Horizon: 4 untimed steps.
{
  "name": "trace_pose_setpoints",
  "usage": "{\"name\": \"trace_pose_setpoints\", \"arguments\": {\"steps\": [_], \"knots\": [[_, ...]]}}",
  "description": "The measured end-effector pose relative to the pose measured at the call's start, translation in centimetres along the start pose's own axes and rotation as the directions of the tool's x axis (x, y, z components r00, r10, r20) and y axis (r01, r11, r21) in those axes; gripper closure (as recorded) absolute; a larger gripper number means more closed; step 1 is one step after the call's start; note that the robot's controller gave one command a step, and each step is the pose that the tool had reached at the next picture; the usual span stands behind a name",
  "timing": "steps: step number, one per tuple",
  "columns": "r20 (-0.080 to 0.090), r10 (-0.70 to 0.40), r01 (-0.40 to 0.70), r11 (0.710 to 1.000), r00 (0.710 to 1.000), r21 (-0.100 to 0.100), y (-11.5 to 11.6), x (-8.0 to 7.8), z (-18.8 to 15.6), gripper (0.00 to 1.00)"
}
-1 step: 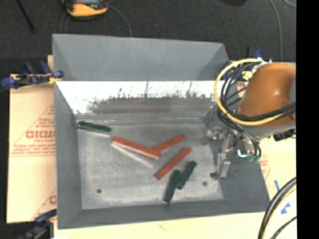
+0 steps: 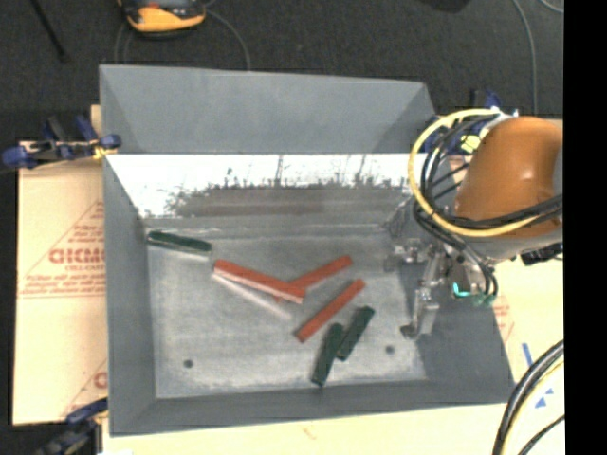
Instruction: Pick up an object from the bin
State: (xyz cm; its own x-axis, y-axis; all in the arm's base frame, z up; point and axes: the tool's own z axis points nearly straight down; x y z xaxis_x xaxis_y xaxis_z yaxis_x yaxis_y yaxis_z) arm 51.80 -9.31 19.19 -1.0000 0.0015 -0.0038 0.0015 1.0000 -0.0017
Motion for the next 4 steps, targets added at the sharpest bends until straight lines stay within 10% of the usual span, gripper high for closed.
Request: {"name": "trace_pose_setpoints", "arguments": {"steps": [1,2,3,4], "knots": [[0.004,-0.097,0.097,0.995,0.995,0.001,0.9,-1.3,3.4,0.00],[0.004,-0.126,0.126,0.992,0.992,-0.003,7.9,-1.8,11.9,1.00],[0.004,-0.127,0.127,0.992,0.992,-0.002,7.9,-1.8,11.9,1.00],[0.004,-0.214,0.214,0.977,0.977,0.001,5.4,-2.8,-3.3,1.00]]}}
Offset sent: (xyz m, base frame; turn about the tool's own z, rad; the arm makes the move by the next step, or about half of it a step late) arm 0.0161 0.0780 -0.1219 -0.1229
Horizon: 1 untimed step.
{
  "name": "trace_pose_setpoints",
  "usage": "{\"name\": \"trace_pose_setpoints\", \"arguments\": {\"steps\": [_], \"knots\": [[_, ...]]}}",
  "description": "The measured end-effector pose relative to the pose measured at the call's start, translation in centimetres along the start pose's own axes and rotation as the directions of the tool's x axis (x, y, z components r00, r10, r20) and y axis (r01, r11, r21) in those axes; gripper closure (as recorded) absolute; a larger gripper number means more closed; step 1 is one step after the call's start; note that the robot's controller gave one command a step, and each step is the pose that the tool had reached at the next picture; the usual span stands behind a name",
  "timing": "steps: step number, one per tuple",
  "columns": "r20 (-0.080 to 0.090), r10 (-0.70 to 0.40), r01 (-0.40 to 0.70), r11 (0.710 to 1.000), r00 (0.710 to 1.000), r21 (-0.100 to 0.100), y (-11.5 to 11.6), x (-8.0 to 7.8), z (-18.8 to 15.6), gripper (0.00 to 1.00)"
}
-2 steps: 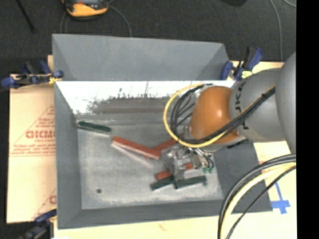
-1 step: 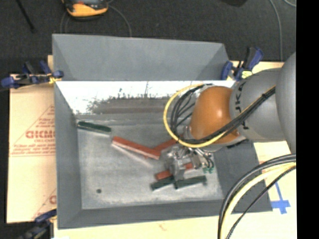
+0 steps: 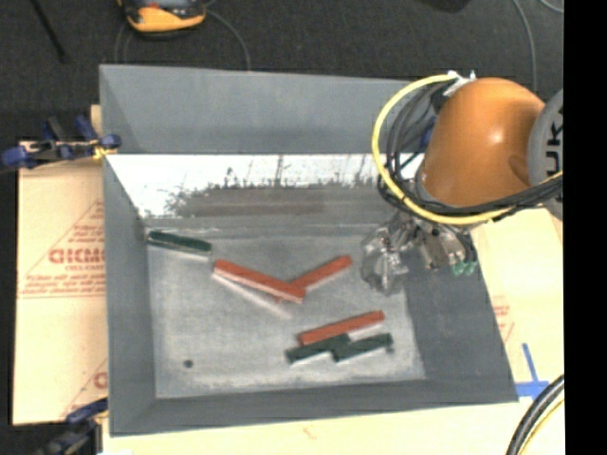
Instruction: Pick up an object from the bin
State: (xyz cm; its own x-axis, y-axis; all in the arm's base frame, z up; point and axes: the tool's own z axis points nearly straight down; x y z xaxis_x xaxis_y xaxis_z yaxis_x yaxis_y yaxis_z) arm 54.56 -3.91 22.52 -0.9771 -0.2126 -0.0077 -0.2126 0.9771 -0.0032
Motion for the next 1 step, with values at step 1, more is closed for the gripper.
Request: {"name": "trace_pose_setpoints", "arguments": {"steps": [1], "knots": [[-0.004,-0.001,0.001,1.000,1.000,-0.001,0.05,0.10,0.16,0.00]]}}
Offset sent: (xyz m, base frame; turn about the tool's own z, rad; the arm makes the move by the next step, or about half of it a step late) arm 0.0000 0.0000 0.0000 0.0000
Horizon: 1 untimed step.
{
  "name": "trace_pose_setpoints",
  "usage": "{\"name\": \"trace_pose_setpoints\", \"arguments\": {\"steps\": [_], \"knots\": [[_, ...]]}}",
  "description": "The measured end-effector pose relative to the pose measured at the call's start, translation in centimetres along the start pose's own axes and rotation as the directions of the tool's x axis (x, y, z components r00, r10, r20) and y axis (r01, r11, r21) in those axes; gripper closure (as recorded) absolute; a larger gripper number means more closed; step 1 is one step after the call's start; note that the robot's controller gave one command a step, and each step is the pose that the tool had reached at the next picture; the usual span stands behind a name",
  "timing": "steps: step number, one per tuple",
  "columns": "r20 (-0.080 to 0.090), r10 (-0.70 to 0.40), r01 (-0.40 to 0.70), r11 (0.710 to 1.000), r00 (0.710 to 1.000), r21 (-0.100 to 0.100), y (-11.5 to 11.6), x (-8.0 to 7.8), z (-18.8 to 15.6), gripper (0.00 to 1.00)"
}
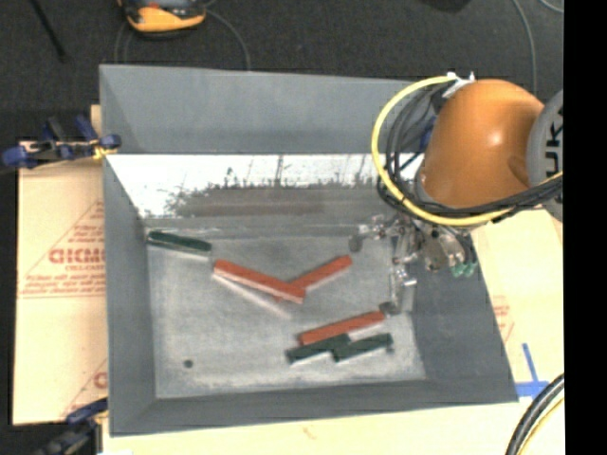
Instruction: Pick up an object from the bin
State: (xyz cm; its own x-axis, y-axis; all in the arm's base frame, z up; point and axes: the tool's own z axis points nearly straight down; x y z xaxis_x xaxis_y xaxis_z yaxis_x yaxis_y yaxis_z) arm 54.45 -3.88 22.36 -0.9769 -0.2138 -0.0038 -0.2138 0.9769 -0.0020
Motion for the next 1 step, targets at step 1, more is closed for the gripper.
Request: {"name": "trace_pose_setpoints", "arguments": {"steps": [1], "knots": [[0.000,0.000,0.000,1.000,1.000,0.000,0.00,0.00,0.00,0.00]]}}
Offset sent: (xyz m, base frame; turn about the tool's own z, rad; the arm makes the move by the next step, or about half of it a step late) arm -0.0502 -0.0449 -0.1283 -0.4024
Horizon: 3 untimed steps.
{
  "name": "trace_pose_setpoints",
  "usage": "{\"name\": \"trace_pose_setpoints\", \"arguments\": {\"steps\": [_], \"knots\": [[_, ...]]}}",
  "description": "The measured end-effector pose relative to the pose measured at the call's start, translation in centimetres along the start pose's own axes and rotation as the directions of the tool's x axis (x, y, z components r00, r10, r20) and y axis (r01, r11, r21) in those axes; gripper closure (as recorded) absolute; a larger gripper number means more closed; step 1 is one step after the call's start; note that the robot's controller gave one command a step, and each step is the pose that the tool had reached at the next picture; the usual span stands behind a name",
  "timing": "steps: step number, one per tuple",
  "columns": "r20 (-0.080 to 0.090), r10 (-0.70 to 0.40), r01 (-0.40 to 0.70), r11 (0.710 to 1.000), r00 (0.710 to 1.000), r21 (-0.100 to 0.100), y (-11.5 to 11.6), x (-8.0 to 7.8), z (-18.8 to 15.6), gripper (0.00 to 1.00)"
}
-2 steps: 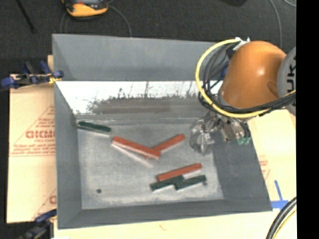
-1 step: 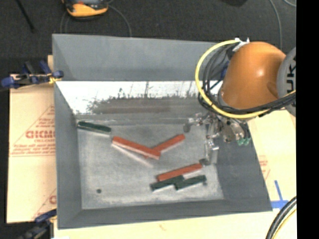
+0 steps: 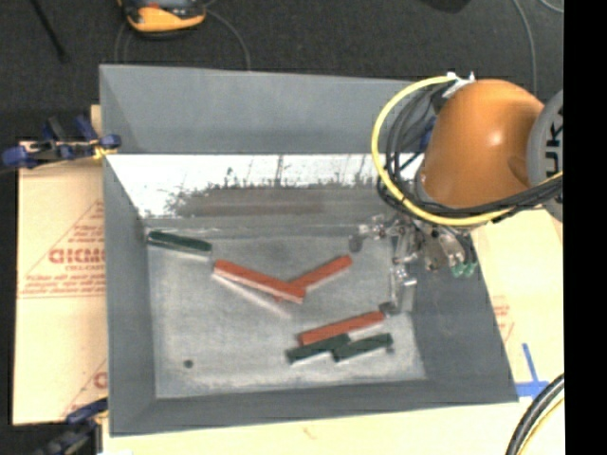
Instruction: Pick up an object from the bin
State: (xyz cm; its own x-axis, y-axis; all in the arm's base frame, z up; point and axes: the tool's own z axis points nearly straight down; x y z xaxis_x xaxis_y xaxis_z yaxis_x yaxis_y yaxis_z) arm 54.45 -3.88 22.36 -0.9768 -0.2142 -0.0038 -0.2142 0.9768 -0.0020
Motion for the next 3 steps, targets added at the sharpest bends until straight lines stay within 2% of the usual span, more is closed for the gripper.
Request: {"name": "trace_pose_setpoints", "arguments": {"steps": [1,2,3], "knots": [[0.005,-0.093,0.093,0.996,0.996,0.001,-0.7,1.2,2.7,0.00],[0.004,-0.190,0.190,0.982,0.982,0.003,-3.8,2.5,8.5,0.00],[-0.001,-0.360,0.360,0.933,0.933,0.000,-3.9,1.7,13.1,0.00]]}}
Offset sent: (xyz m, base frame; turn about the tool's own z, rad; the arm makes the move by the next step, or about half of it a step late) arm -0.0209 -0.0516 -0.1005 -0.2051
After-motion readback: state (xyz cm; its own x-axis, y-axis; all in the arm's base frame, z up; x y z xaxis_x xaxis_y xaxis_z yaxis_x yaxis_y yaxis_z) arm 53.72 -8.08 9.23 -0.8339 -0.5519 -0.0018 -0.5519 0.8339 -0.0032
